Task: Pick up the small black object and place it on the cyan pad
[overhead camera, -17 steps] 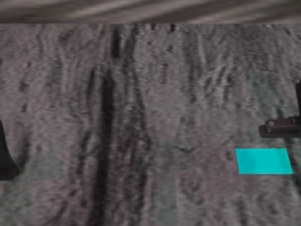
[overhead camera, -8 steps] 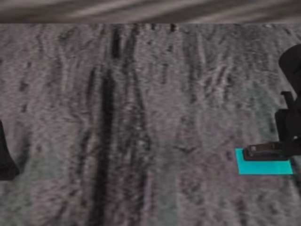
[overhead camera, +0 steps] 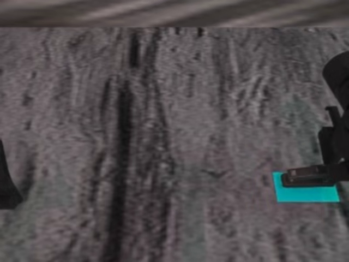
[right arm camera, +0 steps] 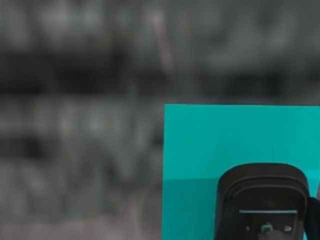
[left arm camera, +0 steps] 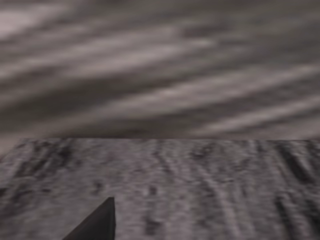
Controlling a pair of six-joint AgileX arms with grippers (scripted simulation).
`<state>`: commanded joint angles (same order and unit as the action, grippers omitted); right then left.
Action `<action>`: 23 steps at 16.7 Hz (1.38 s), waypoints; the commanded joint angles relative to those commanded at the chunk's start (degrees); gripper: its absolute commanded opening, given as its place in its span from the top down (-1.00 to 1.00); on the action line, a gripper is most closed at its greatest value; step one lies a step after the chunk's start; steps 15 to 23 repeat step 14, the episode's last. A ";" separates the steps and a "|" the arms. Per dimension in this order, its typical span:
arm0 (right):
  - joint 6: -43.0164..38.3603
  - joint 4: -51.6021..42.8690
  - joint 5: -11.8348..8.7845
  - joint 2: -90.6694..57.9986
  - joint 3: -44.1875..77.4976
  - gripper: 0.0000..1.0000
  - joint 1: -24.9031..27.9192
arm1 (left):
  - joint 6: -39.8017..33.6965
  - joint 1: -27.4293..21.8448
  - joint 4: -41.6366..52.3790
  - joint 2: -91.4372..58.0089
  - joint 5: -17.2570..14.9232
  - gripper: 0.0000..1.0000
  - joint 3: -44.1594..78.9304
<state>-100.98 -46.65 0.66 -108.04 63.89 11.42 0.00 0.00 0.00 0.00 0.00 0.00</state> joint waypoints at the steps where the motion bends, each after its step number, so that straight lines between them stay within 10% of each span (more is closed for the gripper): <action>1: 0.00 0.00 0.00 0.00 0.00 0.10 0.00 | 0.00 0.00 0.00 0.00 0.00 -1.00 0.00; 8: 0.00 0.00 0.00 0.00 0.00 -0.96 0.00 | 0.00 0.00 0.00 0.00 0.00 -1.00 0.00; 23: 0.00 0.00 0.00 0.00 0.00 -1.00 0.00 | 0.00 0.00 0.00 0.00 0.00 -1.00 0.00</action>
